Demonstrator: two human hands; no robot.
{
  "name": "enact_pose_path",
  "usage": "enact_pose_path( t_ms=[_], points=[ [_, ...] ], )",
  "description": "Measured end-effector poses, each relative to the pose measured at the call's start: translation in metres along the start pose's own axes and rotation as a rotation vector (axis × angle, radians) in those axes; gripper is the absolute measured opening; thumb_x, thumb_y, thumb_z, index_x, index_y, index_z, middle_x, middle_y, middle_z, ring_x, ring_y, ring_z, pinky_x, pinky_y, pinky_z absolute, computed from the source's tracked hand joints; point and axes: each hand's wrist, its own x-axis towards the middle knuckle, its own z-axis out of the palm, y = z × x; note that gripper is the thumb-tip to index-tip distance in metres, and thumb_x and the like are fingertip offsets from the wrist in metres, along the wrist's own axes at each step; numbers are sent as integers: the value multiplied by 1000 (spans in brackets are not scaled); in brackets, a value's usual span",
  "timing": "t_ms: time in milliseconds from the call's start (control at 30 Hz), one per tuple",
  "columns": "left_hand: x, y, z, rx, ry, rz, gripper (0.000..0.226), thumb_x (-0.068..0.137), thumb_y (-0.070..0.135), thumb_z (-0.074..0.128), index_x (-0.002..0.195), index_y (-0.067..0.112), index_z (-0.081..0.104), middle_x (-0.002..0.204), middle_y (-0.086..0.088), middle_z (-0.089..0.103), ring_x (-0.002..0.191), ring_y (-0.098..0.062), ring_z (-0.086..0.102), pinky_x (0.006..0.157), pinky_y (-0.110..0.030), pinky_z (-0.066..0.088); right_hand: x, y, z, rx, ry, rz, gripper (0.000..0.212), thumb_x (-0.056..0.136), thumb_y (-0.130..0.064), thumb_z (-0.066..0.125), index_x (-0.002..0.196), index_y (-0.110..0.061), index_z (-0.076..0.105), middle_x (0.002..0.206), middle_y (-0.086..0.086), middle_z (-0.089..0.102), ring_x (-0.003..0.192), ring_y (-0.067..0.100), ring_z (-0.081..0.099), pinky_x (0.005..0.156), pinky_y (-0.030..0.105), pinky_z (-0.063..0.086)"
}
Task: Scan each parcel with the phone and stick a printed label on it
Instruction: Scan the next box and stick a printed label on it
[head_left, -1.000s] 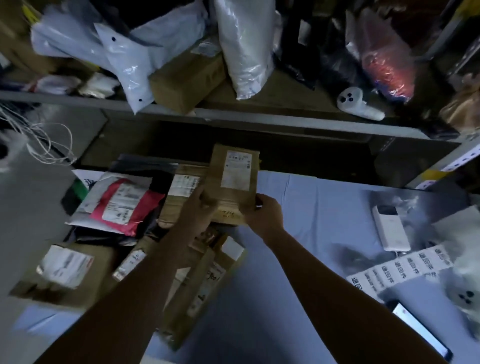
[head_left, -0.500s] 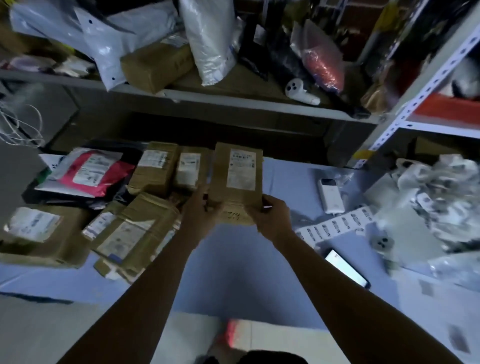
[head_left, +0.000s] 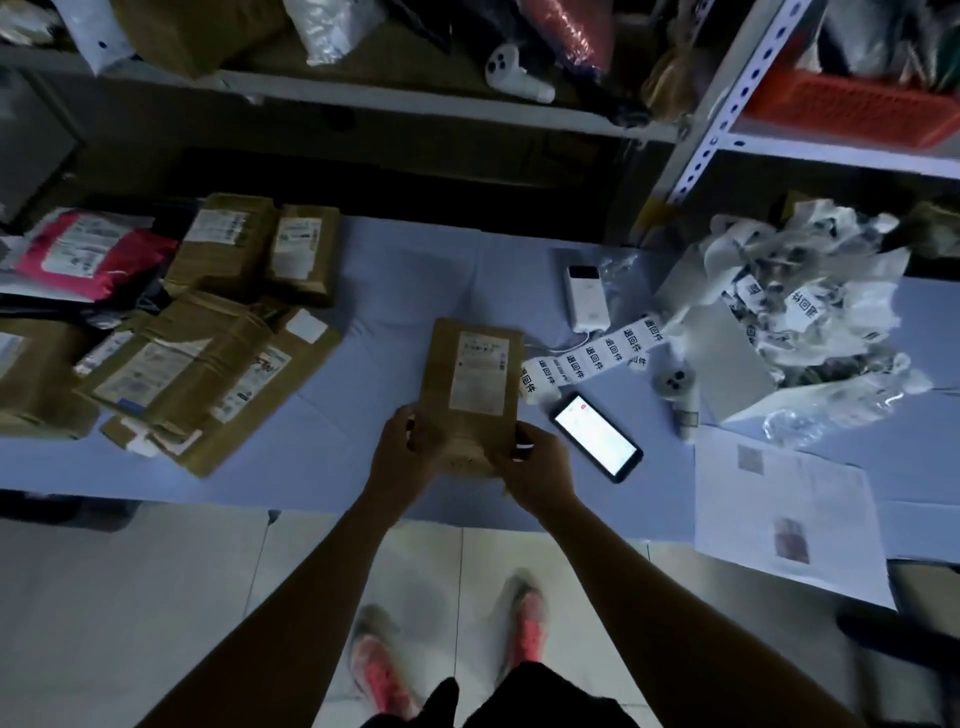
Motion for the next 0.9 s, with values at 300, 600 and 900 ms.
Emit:
enact_pose_path(
  t_ms=[300, 600, 900],
  points=[
    [10, 12, 26, 235, 158, -249, 116, 26, 79, 85, 127, 27, 58, 105, 11, 68, 85, -9, 70, 62, -28, 58, 66, 63, -82, -535, 14, -56, 67, 79, -37, 76, 139, -22, 52, 136, 9, 55, 127, 30, 51, 102, 43, 45],
    [6, 15, 44, 234, 229, -298, 106, 32, 65, 92, 125, 30, 56, 112, 11, 67, 104, -16, 65, 87, -44, 60, 98, 98, -98, -858, -133, -50, 84, 84, -59, 69, 146, -16, 32, 135, 10, 46, 127, 30, 45, 94, 45, 49],
    [1, 22, 61, 409, 340, -204, 106, 44, 57, 94, 136, 27, 51, 111, -3, 61, 105, -26, 59, 83, -46, 59, 98, 87, -96, -550, -120, 91, 83, 73, -51, 82, 134, -17, 37, 123, 12, 49, 111, 38, 61, 88, 48, 55]
  ],
)
